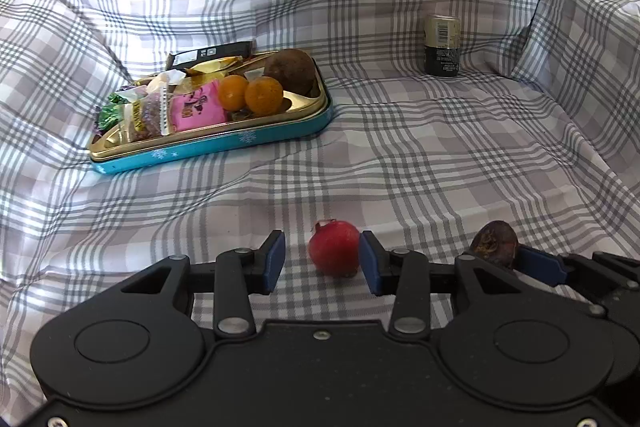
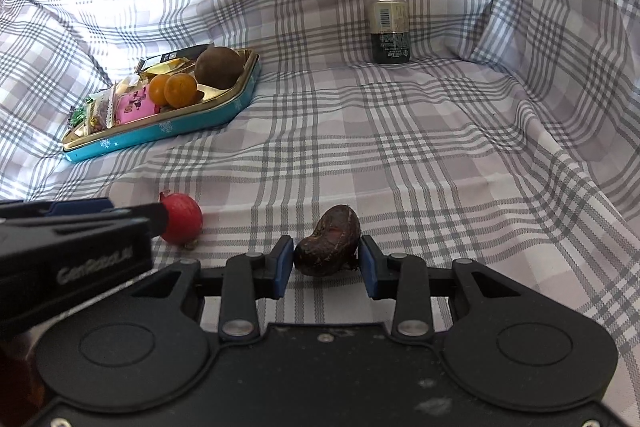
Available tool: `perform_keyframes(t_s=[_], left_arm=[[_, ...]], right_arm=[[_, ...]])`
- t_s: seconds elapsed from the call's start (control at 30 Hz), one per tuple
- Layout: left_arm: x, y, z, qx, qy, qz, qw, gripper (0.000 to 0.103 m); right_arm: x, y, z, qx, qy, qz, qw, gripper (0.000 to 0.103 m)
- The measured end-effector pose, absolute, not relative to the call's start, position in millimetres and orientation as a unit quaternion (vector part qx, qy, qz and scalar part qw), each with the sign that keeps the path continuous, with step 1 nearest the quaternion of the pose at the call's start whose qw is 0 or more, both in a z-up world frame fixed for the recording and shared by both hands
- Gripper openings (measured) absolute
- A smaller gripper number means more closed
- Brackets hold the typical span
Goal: Organize fruits
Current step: 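Grasp the dark plum with the right tool while the left tool grasps the red apple, then carry the red apple and dark plum over the steel tray with both tools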
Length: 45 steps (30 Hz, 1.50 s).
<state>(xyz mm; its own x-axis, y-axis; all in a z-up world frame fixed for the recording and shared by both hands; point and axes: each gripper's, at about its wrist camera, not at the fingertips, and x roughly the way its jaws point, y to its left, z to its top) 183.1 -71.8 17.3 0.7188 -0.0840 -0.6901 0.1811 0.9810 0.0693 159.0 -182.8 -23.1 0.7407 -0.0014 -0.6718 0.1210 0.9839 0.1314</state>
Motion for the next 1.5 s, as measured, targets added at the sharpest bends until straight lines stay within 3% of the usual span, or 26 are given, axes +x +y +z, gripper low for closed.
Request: perform_keyframes(t_s=[0.2, 0.73, 0.9, 1.5], left_arm=[[191.4, -75.2, 9.3, 0.066, 0.377, -0.066, 0.922, 0.054], [204.6, -86.9, -6.2, 0.066, 0.397, -0.086, 0.911, 0.053], [203.3, -82.2, -5.4, 0.044, 0.393, -0.093, 0.914, 0.046], [127.7, -10.8, 38.4, 0.023, 0.338, -0.03, 0.94, 0.046]], right_arm=[[161.2, -186.5, -24.0, 0.096, 0.367, -0.032, 0.925, 0.038], [163.8, -186.4, -27.9, 0.088, 0.372, -0.032, 0.923, 0.039], [163.9, -182.8, -29.0, 0.072, 0.369, -0.033, 0.926, 0.038], [136.9, -176.6, -5.0, 0.089, 0.299, 0.042, 0.949, 0.038]])
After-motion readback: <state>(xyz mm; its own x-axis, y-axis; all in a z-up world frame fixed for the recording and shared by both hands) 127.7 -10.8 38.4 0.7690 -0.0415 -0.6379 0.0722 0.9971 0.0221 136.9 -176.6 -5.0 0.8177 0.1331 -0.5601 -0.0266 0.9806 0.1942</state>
